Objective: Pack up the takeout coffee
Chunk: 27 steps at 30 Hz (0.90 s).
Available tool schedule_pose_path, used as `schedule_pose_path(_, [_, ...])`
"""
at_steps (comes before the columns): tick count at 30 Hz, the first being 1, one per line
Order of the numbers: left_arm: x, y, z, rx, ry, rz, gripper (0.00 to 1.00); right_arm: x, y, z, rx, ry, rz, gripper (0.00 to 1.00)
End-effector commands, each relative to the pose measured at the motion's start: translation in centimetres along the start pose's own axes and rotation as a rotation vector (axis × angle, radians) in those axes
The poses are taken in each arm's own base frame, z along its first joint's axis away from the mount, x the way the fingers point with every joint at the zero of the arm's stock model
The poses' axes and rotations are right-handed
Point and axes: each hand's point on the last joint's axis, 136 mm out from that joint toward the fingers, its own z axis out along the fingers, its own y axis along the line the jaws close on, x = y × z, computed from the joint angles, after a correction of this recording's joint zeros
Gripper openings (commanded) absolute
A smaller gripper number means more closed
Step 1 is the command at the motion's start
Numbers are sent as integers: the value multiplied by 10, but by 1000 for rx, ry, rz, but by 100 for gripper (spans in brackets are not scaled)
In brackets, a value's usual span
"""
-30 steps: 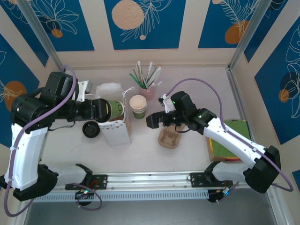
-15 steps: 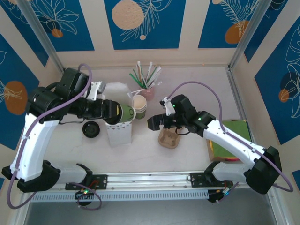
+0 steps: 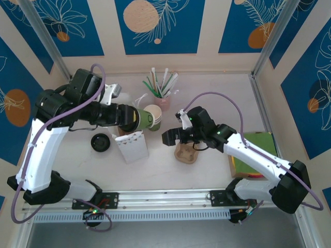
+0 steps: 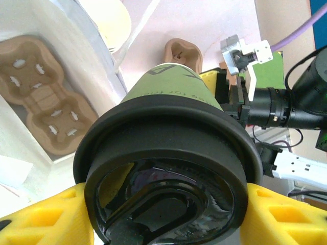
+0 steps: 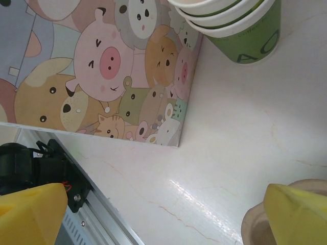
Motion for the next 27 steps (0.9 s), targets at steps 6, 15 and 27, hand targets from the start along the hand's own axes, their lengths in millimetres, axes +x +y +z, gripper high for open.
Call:
schedule_pose_path(6, [-1,-17,32,-27,54,42,53,-2,-13,-13,63,-41,28,99])
schedule_pose_path(15, [2,-30,63,-108,107,91,53,9,-44,-45,137,-118,109,99])
schedule_pose_path(27, [16,-24,120,-382,218,161,52,20,-79,-95,208,-243,240,99])
